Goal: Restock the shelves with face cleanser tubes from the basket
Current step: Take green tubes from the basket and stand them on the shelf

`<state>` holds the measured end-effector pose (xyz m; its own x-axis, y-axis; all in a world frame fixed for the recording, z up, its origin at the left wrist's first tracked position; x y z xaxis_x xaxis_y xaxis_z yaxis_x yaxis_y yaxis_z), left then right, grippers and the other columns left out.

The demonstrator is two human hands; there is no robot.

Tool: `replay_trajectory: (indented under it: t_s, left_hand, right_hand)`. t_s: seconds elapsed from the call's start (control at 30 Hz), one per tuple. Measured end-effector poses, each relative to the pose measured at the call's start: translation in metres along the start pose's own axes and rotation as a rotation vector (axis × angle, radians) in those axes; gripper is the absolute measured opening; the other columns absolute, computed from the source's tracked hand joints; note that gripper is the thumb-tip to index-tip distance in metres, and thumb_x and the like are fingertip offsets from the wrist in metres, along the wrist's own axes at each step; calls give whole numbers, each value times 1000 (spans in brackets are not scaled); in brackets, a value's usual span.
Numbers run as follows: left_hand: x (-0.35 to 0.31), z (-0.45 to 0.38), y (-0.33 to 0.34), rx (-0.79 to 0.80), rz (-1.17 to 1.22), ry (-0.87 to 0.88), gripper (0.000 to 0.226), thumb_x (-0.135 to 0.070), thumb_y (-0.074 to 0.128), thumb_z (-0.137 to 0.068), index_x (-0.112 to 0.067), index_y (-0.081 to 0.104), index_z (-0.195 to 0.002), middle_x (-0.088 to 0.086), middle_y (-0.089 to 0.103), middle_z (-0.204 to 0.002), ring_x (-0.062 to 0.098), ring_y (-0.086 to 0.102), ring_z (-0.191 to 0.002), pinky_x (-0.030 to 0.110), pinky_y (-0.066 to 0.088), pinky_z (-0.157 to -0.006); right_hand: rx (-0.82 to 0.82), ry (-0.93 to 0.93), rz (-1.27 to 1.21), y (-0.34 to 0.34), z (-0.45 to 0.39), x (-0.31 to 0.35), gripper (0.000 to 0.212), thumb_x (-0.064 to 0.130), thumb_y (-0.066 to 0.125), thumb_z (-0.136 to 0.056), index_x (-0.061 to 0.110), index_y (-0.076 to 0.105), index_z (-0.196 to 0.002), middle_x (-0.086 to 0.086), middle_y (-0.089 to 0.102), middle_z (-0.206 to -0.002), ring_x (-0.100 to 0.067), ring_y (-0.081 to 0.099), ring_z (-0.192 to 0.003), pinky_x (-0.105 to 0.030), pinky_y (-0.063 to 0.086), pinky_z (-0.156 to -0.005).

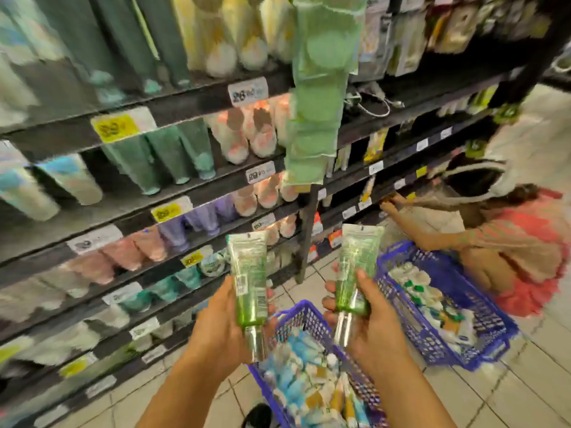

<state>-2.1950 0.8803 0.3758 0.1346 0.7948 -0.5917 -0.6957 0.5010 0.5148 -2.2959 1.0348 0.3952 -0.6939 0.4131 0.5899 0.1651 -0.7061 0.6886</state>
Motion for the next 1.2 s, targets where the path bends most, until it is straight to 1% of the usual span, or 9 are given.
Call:
replay_trajectory:
  t_s: [0.07,0.23,0.4,0.57,0.73,0.83,0.93,1.07,1.2]
  left_hand:
    - [-17,34,-13,2,79,57,49,-48,42,-92,-6,67,-97,15,69,-78,24,64,-56,33,55,-50]
    - [-66,120,-51,-44,219,272,52,-48,38,-93,-7,68,-96,13,68,-74,21,62,-52,27,53,-45]
    - [-112,196,-91,-66,294,465,51,-47,36,-94,-4,64,-99,12,68,-71,21,61,-46,26,51,-39]
    - [-155,263,-129,-2,278,588,52,-49,43,-83,-5,61,-104,11,66,-68,21,58,-44,27,50,-39]
    - [-213,324,-173,126,296,676,56,-51,44,-80,-6,65,-104,17,65,-82,17,55,-49,26,47,-38]
    - [-247,358,-200,176,259,698,52,-53,47,-80,-8,67,-98,14,64,-77,17,56,-51,28,49,-41]
    - [-281,387,-221,151,143,736,57,-59,49,-75,-7,73,-82,8,62,-72,17,58,-50,28,53,-44]
    - [-326,411,-238,50,53,816,63,-63,49,-73,-7,62,-98,8,58,-68,17,54,-46,25,49,-39]
    - [-372,419,-232,103,42,819,62,-60,40,-85,-7,54,-115,10,58,-66,17,51,-45,21,43,-36]
  right_hand:
    - [130,58,-11,34,12,-5,40,35,56,-75,7,60,-103,-9,61,-67,-17,55,-49,-24,46,-40]
    - [359,151,98,126,40,-29,37,36,54,-76,8,63,-98,-9,61,-68,-17,55,-47,-23,45,-38]
    - [560,214,195,211,71,-56,49,47,39,-89,9,69,-94,-10,64,-73,-19,56,-51,-24,47,-45]
    - [669,237,252,284,105,-89,49,39,31,-97,5,61,-117,-10,61,-76,-20,56,-56,-28,47,-43]
    - [727,216,220,363,143,-129,46,41,33,-95,7,65,-101,-11,64,-75,-21,59,-57,-27,50,-47]
    - [758,165,233,406,158,-154,45,42,36,-93,8,62,-108,-9,60,-78,-20,57,-62,-29,50,-49]
    - [752,92,263,445,169,-173,49,43,49,-77,7,60,-108,-9,60,-77,-20,59,-62,-28,50,-46]
    - [783,24,223,493,181,-187,50,43,58,-70,5,56,-103,-9,56,-73,-19,58,-54,-26,48,-42]
    - [852,-63,249,534,180,-180,48,40,56,-74,7,54,-108,-9,61,-77,-17,56,-56,-26,47,-43]
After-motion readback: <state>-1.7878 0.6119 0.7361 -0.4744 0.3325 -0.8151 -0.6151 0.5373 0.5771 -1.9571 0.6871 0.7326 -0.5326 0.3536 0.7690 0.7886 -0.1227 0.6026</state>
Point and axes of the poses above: each hand's wrist, its own z-axis away from the middle knuckle, its own y-axis out of the palm, x = y × z, the point moved 4 cm from there along -z, towards the middle knuckle
